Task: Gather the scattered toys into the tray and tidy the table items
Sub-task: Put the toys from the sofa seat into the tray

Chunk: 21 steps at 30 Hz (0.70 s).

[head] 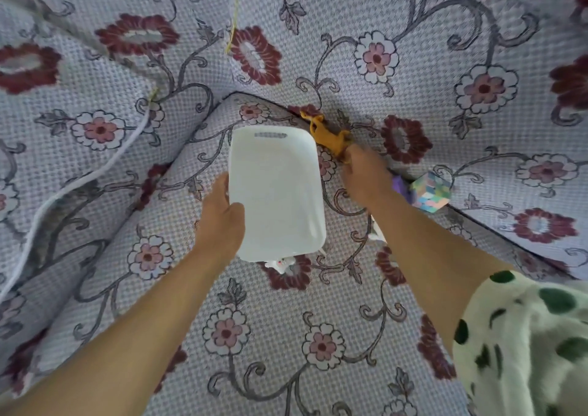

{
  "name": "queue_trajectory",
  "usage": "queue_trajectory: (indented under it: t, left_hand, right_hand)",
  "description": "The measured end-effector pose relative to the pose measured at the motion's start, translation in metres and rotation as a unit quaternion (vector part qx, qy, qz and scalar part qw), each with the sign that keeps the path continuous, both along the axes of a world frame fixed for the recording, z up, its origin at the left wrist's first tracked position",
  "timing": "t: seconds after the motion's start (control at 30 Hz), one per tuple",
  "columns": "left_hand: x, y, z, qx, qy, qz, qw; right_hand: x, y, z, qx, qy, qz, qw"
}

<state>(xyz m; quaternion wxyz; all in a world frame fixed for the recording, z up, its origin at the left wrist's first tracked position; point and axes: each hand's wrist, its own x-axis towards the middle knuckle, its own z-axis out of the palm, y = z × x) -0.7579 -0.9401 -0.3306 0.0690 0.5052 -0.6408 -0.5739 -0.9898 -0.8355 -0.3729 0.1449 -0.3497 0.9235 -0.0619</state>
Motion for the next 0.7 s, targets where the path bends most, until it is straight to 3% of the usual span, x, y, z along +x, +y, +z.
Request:
queue_trajectory:
  t: [0.47, 0.7]
  left_hand:
    - [-0.025, -0.011, -0.024, 0.018, 0.009, 0.011, 1.000]
    - [-0.021, -0.011, -0.008, 0.023, 0.017, 0.034, 0.999]
  right_hand:
    - [-0.023, -0.023, -0.045, -0.023, 0.026, -0.003, 0.999]
    - [-0.017, -0.007, -0.001, -0.143, -0.134, -0.118, 0.974]
